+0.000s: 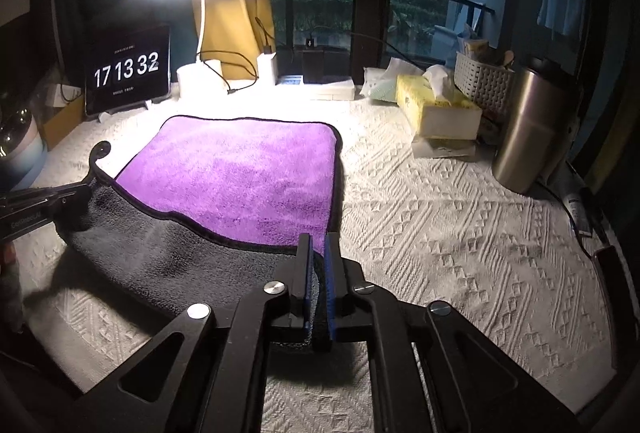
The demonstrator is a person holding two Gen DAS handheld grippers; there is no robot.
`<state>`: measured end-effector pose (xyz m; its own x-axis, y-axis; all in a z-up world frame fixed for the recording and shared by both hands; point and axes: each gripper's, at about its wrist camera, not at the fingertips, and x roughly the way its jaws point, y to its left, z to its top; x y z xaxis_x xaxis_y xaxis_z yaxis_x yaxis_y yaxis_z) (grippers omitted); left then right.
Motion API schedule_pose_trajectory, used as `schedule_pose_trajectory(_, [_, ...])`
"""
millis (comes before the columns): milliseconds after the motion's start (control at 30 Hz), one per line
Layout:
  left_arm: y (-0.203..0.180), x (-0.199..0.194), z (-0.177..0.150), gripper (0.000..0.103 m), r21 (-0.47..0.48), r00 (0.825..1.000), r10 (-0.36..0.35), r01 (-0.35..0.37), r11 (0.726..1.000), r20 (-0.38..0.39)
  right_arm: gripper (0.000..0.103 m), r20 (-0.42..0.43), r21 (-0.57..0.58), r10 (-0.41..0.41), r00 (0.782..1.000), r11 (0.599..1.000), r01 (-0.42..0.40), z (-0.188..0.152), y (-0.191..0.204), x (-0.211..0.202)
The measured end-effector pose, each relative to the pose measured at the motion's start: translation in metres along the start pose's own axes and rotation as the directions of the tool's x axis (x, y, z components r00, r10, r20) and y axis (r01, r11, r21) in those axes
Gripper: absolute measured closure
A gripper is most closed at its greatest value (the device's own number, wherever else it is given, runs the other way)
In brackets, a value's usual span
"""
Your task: Fold towel
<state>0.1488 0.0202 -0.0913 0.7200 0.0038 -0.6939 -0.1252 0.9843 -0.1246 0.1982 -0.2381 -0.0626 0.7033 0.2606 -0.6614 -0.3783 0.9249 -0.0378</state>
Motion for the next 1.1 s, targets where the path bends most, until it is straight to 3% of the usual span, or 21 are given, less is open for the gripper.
schedule_pose_trajectory(167, [0.0, -0.008, 0.003, 0.098, 0.006, 1.0, -0.007, 0.007, 1.0, 0.027, 0.098, -0.003, 0.006, -0.001, 1.0, 1.0, 0.001, 0.001, -0.002, 0.002])
schedule_pose_trajectory(300, [0.001, -0.014, 0.001, 0.098, 0.004, 0.999, -0.01, 0.01, 1.0, 0.044, 0.094, -0.081, 0.041, 0.024, 0.996, 0.999, -0.02, -0.004, -0.01, 0.022])
schedule_pose_trajectory(400, [0.002, -0.015, -0.001, 0.098, -0.004, 0.999, -0.007, 0.007, 1.0, 0.043, 0.076, -0.124, 0.043, 0.044, 0.991, 0.998, -0.038, -0.008, -0.011, 0.035])
schedule_pose_trajectory(467, [0.002, -0.016, -0.002, 0.098, -0.008, 0.999, -0.003, 0.003, 1.0, 0.045, 0.073, -0.141, 0.057, 0.06, 0.988, 0.997, -0.052, -0.011, -0.013, 0.041])
schedule_pose_trajectory(567, [0.001, -0.018, -0.002, 0.098, -0.008, 0.999, 0.001, -0.001, 1.0, 0.051, 0.074, -0.139, 0.055, 0.087, 0.987, 0.995, -0.08, -0.013, -0.011, 0.043])
schedule_pose_trajectory(600, [0.001, -0.019, -0.002, 0.098, -0.008, 0.999, 0.003, -0.002, 1.0, 0.053, 0.079, -0.136, 0.047, 0.087, 0.987, 0.996, -0.081, -0.013, -0.01, 0.042])
schedule_pose_trajectory(633, [0.001, -0.019, -0.002, 0.098, -0.007, 0.998, 0.004, -0.003, 1.0, 0.055, 0.094, -0.134, 0.035, 0.086, 0.987, 0.996, -0.082, -0.014, -0.008, 0.042])
schedule_pose_trajectory(667, [0.001, -0.019, -0.002, 0.098, -0.007, 0.998, 0.004, -0.003, 1.0, 0.056, 0.097, -0.136, 0.022, 0.077, 0.988, 0.997, -0.075, -0.014, -0.006, 0.042])
schedule_pose_trajectory(1100, [0.005, -0.033, 0.014, 0.098, -0.008, 0.993, 0.017, -0.017, 1.0, 0.12, 0.098, 0.014, -0.012, 0.013, 1.0, 1.0, -0.013, 0.013, -0.004, 0.012])
